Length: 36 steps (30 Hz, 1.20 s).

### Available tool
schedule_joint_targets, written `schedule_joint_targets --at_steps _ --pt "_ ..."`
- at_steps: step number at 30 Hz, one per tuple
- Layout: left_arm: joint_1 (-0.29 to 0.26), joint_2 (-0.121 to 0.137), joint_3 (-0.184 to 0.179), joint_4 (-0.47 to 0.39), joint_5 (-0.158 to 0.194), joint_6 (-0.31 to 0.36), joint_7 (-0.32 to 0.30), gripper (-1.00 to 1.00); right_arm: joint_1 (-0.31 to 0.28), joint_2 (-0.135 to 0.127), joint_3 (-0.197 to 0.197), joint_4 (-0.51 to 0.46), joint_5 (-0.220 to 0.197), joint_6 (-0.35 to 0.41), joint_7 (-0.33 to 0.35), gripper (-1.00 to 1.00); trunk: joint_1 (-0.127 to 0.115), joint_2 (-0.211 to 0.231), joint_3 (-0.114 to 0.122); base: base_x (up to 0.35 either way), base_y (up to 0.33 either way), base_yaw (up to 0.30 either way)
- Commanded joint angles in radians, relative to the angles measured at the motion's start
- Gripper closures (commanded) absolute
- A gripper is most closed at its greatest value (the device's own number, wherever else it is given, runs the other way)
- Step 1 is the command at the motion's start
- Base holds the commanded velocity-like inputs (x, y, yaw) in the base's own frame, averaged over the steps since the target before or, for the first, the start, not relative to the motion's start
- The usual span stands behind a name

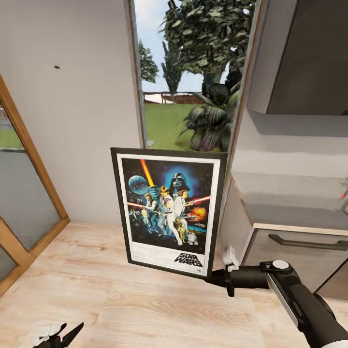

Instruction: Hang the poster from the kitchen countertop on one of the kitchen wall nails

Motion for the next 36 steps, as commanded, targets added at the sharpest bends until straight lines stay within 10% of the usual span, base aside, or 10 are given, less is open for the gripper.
schedule_joint_targets --at_steps 1,21,36 --pt "-0.001 -0.002 -0.011 -0.024 0.007 0.002 0.004 -1.00 -0.001 -0.001 0.002 -0.001 -0.006 0.011 0.000 1.00 0.001 -0.002 -0.002 0.243 0.267 0.000" --pt "-0.001 0.018 0.000 -0.177 0.006 0.135 0.075 -1.00 -0.023 0.003 0.000 -0.027 -0.044 0.014 -0.004 1.00 0.001 -0.002 -0.002 0.253 0.265 0.000" --pt "-0.001 0.020 0.000 -0.177 0.005 0.133 0.075 -1.00 -0.265 0.053 0.001 -0.022 -0.051 0.198 -0.032 1.00 0.001 -0.002 -0.002 0.179 0.188 0.000"
